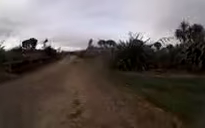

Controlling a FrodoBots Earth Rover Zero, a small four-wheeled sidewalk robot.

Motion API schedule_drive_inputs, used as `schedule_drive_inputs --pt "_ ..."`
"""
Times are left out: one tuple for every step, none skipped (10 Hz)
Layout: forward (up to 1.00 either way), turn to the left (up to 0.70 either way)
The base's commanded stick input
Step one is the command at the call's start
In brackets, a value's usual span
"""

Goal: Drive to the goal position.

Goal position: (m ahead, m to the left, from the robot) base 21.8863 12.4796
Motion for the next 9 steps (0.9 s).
schedule_drive_inputs --pt "0.85 0.16" --pt "0.85 0.31" --pt "0.85 0.34" --pt "0.85 0.34" --pt "0.85 0.33" --pt "0.85 0.32" --pt "0.85 0.30" --pt "0.85 0.28" --pt "0.85 0.00"
